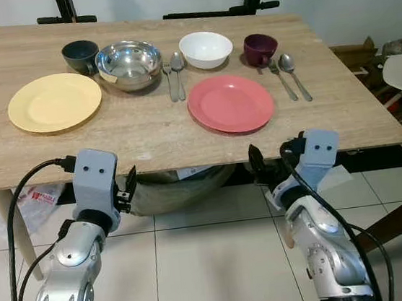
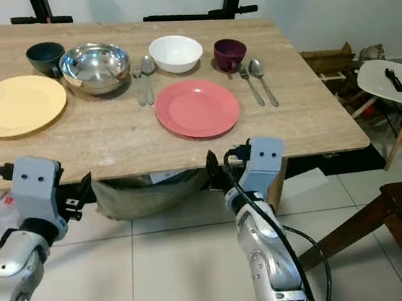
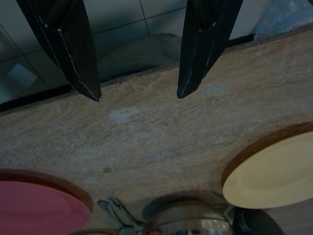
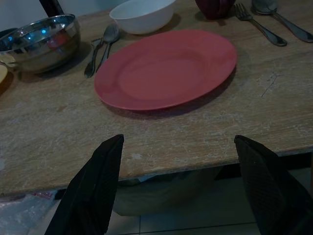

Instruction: Setting the table

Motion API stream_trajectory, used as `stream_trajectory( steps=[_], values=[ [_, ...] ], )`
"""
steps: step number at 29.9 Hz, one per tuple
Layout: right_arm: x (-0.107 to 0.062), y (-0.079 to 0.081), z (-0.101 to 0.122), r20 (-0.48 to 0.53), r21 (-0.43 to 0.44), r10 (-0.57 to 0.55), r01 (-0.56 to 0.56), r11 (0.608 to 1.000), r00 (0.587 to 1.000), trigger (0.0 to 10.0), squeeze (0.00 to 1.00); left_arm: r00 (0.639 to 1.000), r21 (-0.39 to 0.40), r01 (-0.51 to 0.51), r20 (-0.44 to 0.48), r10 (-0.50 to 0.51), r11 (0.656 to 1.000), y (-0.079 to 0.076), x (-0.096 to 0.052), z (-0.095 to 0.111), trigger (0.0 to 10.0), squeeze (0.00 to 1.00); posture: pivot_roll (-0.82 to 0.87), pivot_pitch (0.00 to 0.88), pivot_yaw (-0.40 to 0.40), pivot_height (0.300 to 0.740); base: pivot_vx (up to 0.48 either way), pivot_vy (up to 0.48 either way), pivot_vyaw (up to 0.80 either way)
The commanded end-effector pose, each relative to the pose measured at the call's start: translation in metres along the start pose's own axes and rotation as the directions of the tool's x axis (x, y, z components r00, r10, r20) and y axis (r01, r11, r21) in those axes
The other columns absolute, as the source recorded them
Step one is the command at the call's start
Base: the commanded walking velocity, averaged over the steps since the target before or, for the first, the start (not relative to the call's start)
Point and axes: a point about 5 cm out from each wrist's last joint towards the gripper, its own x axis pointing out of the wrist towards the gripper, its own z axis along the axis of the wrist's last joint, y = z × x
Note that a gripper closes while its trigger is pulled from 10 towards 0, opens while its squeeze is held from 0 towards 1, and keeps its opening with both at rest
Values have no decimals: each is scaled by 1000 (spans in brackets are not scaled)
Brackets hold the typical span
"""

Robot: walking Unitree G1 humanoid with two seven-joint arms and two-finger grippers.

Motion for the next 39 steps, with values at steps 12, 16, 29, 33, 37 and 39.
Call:
stream_trajectory(
  steps=[12,16,29,33,37,39],
  values=[
    [9,24,32,105,-29,185,-183,983,977,10000,0,990,152,-128,70,119,980,45,3,20,10000,0,-19,9,-22,740,38,0,0],
    [12,25,36,115,-30,189,-186,982,975,10000,0,983,162,-174,84,163,971,50,7,24,10000,0,-17,8,-22,740,459,0,0],
    [16,29,37,115,-24,210,-209,978,971,10000,0,976,205,-186,149,157,961,42,19,36,10000,0,-26,15,-12,740,470,0,0],
    [17,30,36,111,-21,216,-215,976,970,10000,0,976,208,-178,162,145,962,38,21,38,10000,0,-29,17,-14,740,469,0,0],
    [17,30,36,106,-18,222,-221,975,969,10000,0,977,216,-170,168,135,961,36,21,38,10000,0,-28,18,-14,740,469,0,0],
    [17,30,35,88,-21,226,-225,974,970,10000,0,978,228,-163,169,126,960,35,21,37,10000,0,-29,20,-15,740,469,0,0]
  ],
)
